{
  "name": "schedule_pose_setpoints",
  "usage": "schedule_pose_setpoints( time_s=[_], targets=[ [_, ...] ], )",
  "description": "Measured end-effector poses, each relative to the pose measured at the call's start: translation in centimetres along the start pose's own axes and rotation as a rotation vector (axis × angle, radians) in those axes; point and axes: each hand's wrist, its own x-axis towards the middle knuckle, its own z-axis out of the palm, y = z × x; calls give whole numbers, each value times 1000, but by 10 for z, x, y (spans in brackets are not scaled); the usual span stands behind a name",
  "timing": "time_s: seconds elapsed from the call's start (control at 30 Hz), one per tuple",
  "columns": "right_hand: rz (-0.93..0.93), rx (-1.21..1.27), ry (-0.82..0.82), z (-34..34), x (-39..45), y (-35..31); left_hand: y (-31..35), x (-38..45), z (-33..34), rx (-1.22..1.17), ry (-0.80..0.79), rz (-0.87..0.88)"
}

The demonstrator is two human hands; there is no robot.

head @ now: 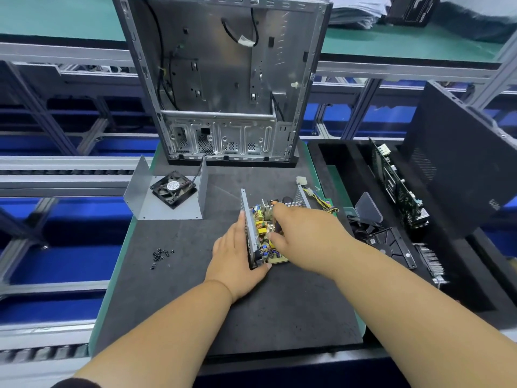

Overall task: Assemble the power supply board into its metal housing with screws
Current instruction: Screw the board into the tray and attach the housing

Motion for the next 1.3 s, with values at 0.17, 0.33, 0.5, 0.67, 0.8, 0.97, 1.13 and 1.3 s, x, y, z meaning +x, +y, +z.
schedule_pose_setpoints(
  time_s=[0.17, 0.33, 0.5, 0.67, 0.8, 0.97, 1.13, 1.3],
  targets=[
    [-3, 28, -55, -3, 3, 3, 0, 0, 1, 13, -4, -5],
    [52, -31, -27, -4, 8, 0, 1, 0, 0, 14, -7, -7],
    [115, -119, -6, -2, 9, -6, 0, 0, 1, 17, -7, -4],
    [35, 36, -7, -4, 3, -2, 1, -1, 0, 9, -6, -4],
    [-135, 117, -43, -4, -4, 2, 2, 0, -1, 6, -1, -13],
    [-99, 92, -41, -3, -3, 6, 2, 0, -2, 15, -15, -11],
    [-44, -15, -75, -8, 1, 7, 0, 1, -1, 7, -13, -18],
    [-66, -110, -91, -10, 7, -2, 0, 1, 0, -2, -14, -21]
  ],
)
